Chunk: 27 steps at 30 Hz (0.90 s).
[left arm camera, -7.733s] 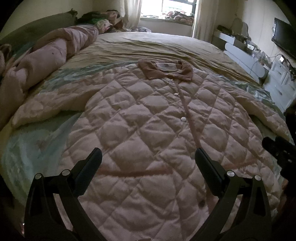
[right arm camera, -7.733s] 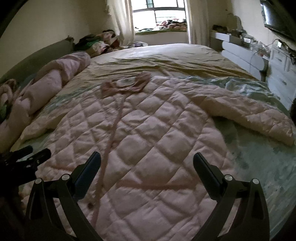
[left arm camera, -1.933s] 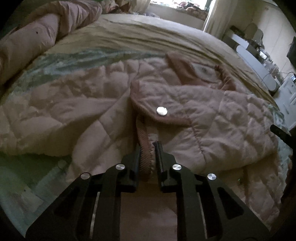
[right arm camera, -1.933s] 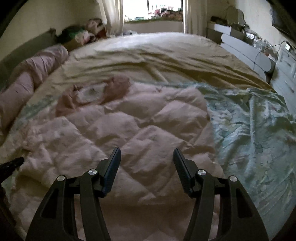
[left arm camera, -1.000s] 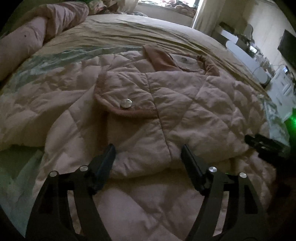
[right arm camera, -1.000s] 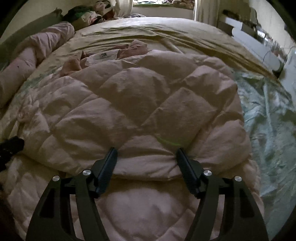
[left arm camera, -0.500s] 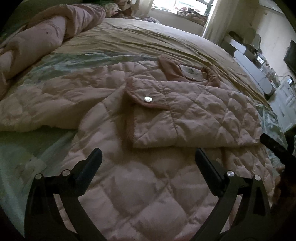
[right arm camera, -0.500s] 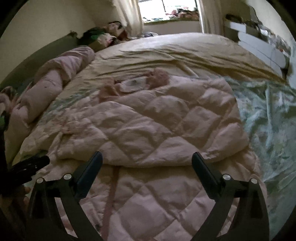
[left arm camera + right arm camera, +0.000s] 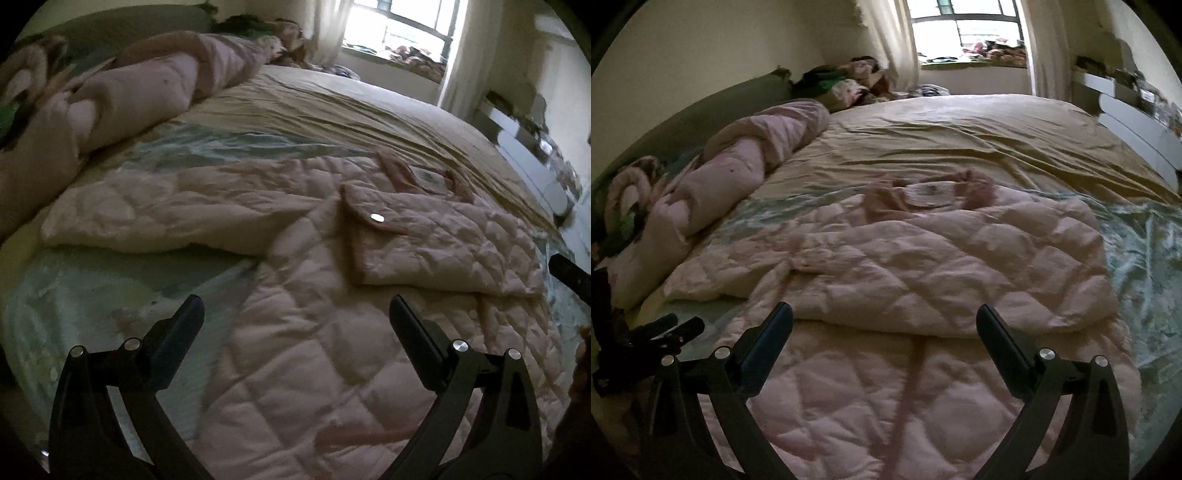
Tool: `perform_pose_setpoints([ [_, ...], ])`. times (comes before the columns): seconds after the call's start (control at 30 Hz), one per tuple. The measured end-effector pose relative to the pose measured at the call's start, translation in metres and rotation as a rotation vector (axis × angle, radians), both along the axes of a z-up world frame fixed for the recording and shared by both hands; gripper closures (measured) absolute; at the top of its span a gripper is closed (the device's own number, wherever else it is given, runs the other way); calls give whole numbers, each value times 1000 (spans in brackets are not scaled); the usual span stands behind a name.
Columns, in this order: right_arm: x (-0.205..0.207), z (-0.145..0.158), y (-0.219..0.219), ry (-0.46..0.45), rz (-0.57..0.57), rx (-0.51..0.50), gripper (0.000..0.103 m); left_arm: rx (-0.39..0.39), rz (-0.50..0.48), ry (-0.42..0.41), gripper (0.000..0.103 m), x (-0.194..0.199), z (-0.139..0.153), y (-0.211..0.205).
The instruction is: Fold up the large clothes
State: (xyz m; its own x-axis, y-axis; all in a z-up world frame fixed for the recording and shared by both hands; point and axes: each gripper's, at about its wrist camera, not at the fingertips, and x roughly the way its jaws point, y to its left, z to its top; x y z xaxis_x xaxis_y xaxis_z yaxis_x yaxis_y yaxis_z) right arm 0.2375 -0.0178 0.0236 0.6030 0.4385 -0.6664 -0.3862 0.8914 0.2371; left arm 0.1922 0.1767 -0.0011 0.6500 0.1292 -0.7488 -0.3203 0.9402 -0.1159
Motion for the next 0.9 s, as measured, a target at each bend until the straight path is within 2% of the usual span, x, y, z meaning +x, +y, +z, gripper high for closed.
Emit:
perform_pose_setpoints([
  [0.1, -6, 8, 26, -20, 37, -13, 4, -16, 29, -20, 9, -13, 2, 17],
  [0.27, -18, 20, 62, -47, 101, -17, 4, 40, 93, -46, 9, -31, 7, 41],
  [0.73, -46, 31, 152, -80, 230, -29, 4, 44, 186, -49, 9, -74, 0, 103],
  [0.9, -53, 30, 185, -81, 268, -37, 4, 5, 218, -50, 9, -88, -5, 129],
])
